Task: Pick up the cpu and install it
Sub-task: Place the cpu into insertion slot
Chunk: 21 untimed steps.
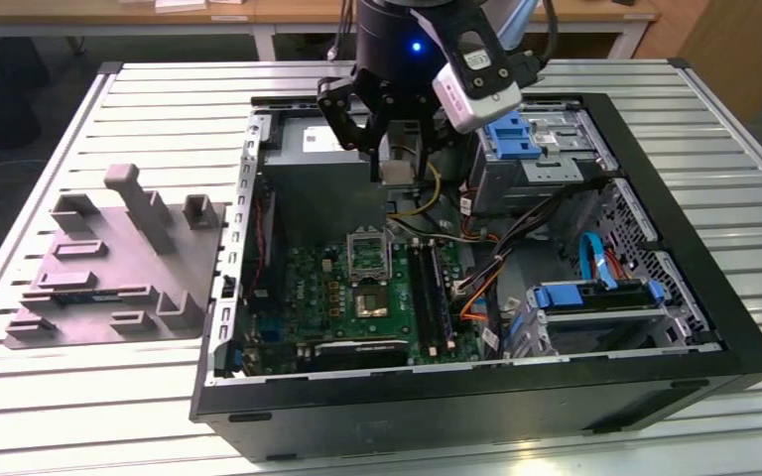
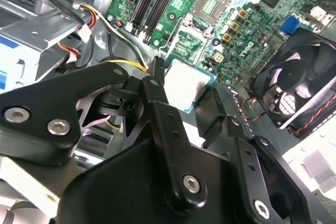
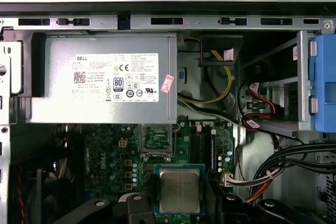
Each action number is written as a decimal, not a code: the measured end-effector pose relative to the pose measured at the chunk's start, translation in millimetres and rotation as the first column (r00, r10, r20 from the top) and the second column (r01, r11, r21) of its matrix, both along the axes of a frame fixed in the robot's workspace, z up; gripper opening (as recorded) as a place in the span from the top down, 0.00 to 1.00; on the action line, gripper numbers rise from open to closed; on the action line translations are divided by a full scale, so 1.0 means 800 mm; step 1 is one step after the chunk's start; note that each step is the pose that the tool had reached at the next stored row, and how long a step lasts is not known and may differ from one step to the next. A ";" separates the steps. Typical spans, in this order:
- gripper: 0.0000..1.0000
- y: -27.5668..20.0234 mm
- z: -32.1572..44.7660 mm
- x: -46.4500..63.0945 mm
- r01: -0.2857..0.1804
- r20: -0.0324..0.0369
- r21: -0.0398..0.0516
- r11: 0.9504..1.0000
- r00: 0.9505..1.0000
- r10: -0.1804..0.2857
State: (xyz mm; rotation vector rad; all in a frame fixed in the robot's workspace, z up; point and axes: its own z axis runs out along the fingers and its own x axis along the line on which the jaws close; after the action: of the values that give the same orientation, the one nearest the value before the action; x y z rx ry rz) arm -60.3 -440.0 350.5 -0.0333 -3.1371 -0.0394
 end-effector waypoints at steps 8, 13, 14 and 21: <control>0.53 -0.0010 -0.0038 0.000 0.000 0.000 0.000 1.000 1.000 0.000; 0.53 -0.0014 -0.0046 0.000 0.000 0.000 -0.001 1.000 1.000 0.000; 0.53 -0.0014 -0.0050 0.000 0.000 0.000 0.000 1.000 1.000 0.000; 0.53 -0.0015 -0.0125 -0.001 0.000 0.000 0.000 1.000 1.000 0.000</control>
State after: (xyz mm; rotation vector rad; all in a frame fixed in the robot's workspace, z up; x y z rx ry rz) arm -61.0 -441.2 340.5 -0.0328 -3.1370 -0.0387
